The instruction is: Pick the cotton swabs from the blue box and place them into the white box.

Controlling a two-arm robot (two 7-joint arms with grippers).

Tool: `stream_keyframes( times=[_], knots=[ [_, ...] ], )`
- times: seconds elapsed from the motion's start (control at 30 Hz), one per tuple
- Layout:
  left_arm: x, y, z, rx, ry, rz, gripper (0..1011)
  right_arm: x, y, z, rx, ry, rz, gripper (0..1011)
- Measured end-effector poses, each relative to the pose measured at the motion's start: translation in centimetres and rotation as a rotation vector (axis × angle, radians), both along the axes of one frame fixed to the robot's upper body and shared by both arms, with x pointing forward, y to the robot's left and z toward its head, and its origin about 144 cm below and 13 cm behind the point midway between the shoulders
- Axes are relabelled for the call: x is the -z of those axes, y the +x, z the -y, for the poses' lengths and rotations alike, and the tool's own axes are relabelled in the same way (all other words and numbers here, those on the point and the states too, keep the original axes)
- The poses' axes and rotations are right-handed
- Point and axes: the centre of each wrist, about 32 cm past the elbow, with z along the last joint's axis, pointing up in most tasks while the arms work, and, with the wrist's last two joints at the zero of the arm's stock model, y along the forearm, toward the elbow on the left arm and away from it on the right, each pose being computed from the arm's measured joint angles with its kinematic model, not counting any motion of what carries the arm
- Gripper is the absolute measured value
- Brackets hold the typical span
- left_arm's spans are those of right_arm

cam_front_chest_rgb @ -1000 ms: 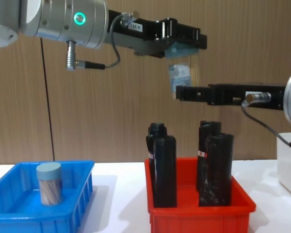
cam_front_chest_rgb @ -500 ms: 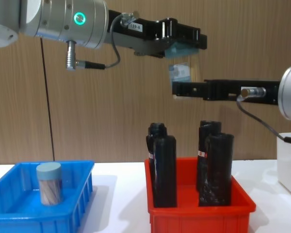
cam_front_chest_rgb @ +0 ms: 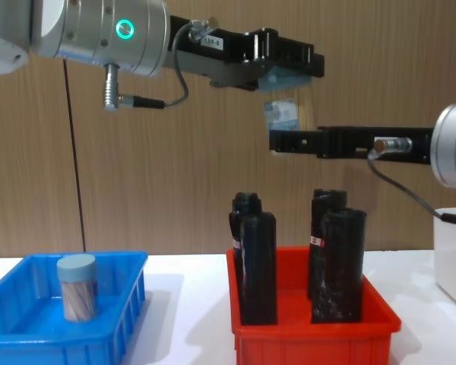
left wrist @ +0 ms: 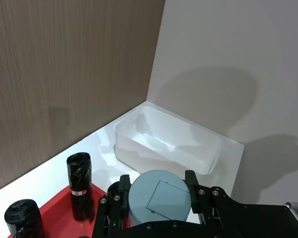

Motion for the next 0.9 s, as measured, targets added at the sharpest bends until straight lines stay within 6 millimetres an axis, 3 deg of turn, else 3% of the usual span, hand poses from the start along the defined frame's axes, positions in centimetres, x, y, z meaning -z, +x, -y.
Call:
stream_keyframes(
  times=[0.57, 0.9],
  knots=[
    [0.0, 0.0, 0.0, 0.0, 0.0, 0.0, 673, 0.1, 1.0, 0.0, 0.011, -0.008, -0.009, 1002],
    [0.0, 0.0, 0.0, 0.0, 0.0, 0.0, 673, 0.1, 1.4, 0.0, 0.014, -0.007, -0.004, 763]
  ],
)
